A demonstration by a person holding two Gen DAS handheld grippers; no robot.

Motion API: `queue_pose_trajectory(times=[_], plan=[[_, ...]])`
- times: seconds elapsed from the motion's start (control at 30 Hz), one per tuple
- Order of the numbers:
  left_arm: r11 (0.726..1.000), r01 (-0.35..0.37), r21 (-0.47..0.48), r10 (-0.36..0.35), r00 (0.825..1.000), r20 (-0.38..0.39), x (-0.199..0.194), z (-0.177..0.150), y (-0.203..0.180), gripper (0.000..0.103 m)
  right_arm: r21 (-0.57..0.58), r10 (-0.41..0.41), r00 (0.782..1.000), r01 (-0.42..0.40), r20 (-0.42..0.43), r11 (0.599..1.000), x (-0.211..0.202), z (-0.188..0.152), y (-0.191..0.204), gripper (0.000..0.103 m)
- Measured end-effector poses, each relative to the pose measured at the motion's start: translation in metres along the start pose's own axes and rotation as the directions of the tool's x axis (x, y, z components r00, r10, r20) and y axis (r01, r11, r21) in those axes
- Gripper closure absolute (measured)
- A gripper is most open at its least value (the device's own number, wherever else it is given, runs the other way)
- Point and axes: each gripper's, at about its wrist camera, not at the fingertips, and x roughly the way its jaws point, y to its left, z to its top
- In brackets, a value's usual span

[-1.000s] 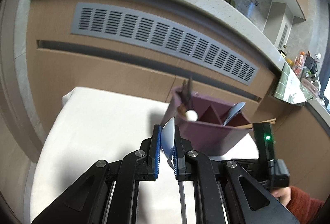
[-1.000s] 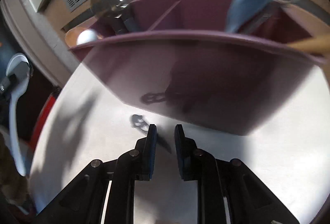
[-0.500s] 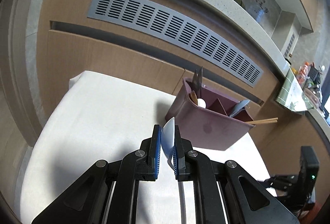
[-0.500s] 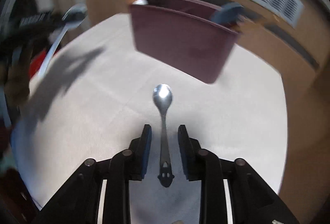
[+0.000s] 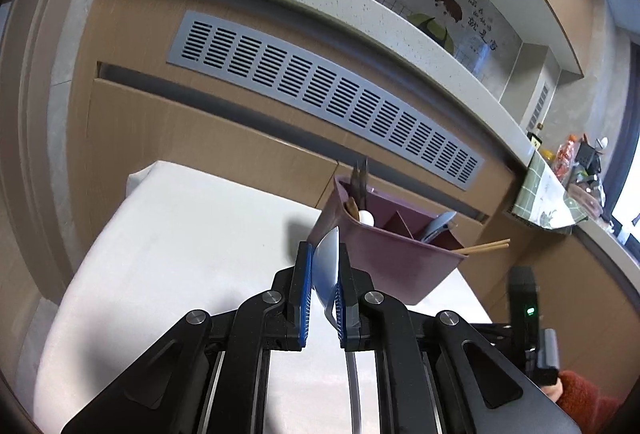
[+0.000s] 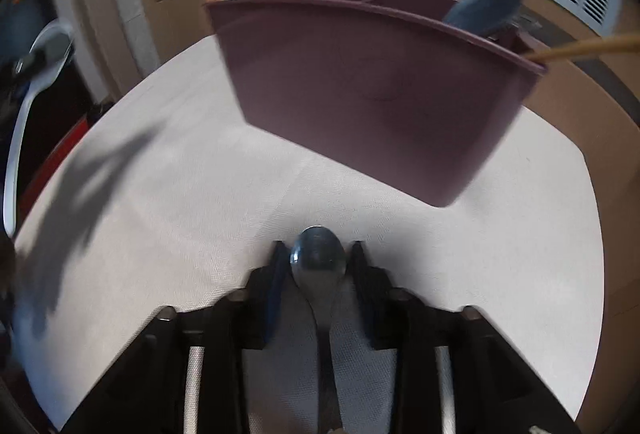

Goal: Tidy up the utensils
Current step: 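Carry the white spoon with the left tool while the right tool carries the smiley spoon over the holder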

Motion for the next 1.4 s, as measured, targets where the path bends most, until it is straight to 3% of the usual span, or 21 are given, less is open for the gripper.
queue_pose_trajectory(times=[0.2, 0.27, 0.33, 0.4, 0.47, 0.53, 0.6, 0.7, 0.83, 0.97, 1.07, 1.2, 1.27, 1.4], plan=[[0.999, 0.024, 0.046, -0.024, 1.000, -0.009, 0.005, 0.003, -0.026, 0.093, 0.057, -0.058, 0.989, 0.051, 0.134, 0.997, -0.045, -0.009, -0.007, 0.078], [0.996, 0.057, 0.069, -0.059, 0.998, 0.034, 0.001, 0.018, -0.042, 0.093, 0.088, -0.061, 0.980, 0.045, 0.191, 0.995, -0.065, -0.009, -0.011, 0.078], [0.989, 0.106, 0.100, -0.117, 0.987, 0.113, -0.004, 0.045, -0.064, 0.093, 0.113, -0.060, 0.957, 0.029, 0.283, 0.993, -0.093, 0.003, -0.012, 0.078], [0.980, 0.129, 0.153, -0.159, 0.966, 0.203, -0.007, 0.070, -0.088, 0.093, 0.136, -0.070, 0.910, 0.015, 0.408, 0.991, -0.132, 0.024, -0.015, 0.078], [0.969, 0.134, 0.207, -0.198, 0.924, 0.326, -0.008, 0.091, -0.110, 0.093, 0.174, -0.086, 0.843, -0.009, 0.530, 0.985, -0.171, 0.054, -0.021, 0.078], [0.968, 0.116, 0.221, -0.202, 0.885, 0.419, 0.001, 0.098, -0.120, 0.093, 0.211, -0.111, 0.795, -0.022, 0.597, 0.977, -0.191, 0.075, -0.029, 0.078], [0.971, 0.102, 0.214, -0.191, 0.874, 0.447, 0.018, 0.100, -0.121, 0.093, 0.275, -0.169, 0.754, -0.016, 0.635, 0.961, -0.192, 0.098, -0.036, 0.078], [0.983, 0.044, 0.179, -0.124, 0.876, 0.465, 0.050, 0.097, -0.113, 0.093, 0.315, -0.175, 0.748, -0.047, 0.640, 0.948, -0.172, 0.113, -0.041, 0.078], [0.990, 0.000, 0.145, -0.063, 0.897, 0.437, 0.087, 0.085, -0.098, 0.093, 0.339, -0.213, 0.771, -0.004, 0.600, 0.941, -0.145, 0.120, -0.053, 0.078], [0.994, 0.000, 0.111, -0.044, 0.917, 0.396, 0.109, 0.077, -0.086, 0.093, 0.361, -0.247, 0.794, 0.038, 0.555, 0.932, -0.117, 0.122, -0.057, 0.078], [0.995, 0.002, 0.096, -0.041, 0.911, 0.410, 0.115, 0.075, -0.083, 0.093, 0.366, -0.253, 0.791, 0.039, 0.557, 0.930, -0.106, 0.124, -0.060, 0.078], [0.990, -0.032, 0.140, -0.034, 0.898, 0.439, 0.119, 0.067, -0.092, 0.093, 0.368, -0.289, 0.763, 0.073, 0.579, 0.927, -0.099, 0.121, -0.058, 0.078], [0.985, -0.050, 0.167, -0.032, 0.891, 0.453, 0.122, 0.062, -0.097, 0.093, 0.370, -0.291, 0.758, 0.071, 0.583, 0.926, -0.095, 0.119, -0.060, 0.078], [0.976, -0.041, 0.216, -0.055, 0.905, 0.422, 0.128, 0.052, -0.098, 0.086, 0.358, -0.270, 0.778, 0.062, 0.567, 0.932, -0.091, 0.111, -0.061, 0.076]])
